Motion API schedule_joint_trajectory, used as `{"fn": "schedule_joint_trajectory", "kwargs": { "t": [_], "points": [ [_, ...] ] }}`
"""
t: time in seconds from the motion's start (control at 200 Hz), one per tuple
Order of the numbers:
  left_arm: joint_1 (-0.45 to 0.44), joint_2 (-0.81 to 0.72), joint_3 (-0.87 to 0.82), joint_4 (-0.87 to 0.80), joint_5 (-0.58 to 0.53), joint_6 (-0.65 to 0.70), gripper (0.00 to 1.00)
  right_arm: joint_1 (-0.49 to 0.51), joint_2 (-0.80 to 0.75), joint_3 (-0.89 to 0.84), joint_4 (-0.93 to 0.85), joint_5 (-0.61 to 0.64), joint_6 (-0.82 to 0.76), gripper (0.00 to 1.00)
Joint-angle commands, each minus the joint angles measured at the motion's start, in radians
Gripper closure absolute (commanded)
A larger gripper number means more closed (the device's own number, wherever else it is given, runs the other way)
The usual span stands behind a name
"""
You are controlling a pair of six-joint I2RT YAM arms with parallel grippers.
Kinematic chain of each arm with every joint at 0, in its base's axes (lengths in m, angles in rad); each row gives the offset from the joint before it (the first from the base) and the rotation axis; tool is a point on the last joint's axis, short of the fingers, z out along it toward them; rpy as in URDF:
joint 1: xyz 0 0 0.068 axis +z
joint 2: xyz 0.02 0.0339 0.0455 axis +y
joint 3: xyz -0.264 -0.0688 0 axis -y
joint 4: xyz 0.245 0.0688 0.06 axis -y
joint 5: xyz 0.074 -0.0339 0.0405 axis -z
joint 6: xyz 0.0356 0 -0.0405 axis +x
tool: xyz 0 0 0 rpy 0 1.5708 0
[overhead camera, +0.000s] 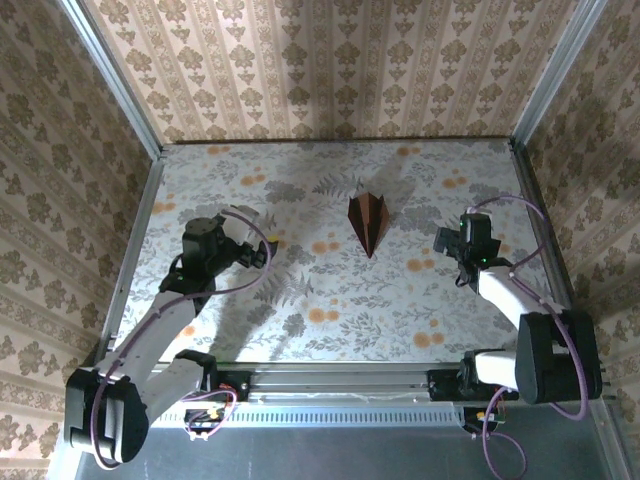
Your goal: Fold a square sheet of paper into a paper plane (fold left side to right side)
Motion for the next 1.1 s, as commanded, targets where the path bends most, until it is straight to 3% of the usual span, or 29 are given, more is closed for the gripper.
{"fn": "schedule_joint_trajectory", "kwargs": {
  "t": [0.0, 0.2, 0.275, 0.415, 0.64, 0.925, 1.095],
  "points": [
    [0.013, 0.025, -0.015, 0.038, -0.056, 0.028, 0.00, -0.010, 0.047, -0.037, 0.279, -0.049, -0.044, 0.00],
    [0.032, 0.084, -0.037, 0.085, -0.091, 0.012, 0.00, -0.010, 0.102, -0.059, 0.497, -0.126, -0.118, 0.00],
    [0.042, 0.109, -0.052, 0.113, -0.102, 0.004, 0.00, -0.014, 0.192, -0.066, 0.590, -0.141, -0.129, 0.00],
    [0.060, 0.152, -0.052, 0.123, -0.130, 0.019, 0.00, -0.002, 0.207, -0.039, 0.545, -0.154, -0.147, 0.00],
    [0.074, 0.163, -0.077, 0.168, -0.153, 0.014, 0.00, -0.005, 0.252, -0.133, 0.762, -0.199, -0.162, 0.00],
    [0.073, 0.103, -0.079, 0.142, -0.133, -0.007, 0.00, -0.005, 0.243, -0.129, 0.734, -0.198, -0.160, 0.00],
    [0.062, -0.004, -0.044, -0.005, -0.186, -0.141, 0.00, -0.004, 0.242, -0.131, 0.738, -0.196, -0.162, 0.00]
  ]
}}
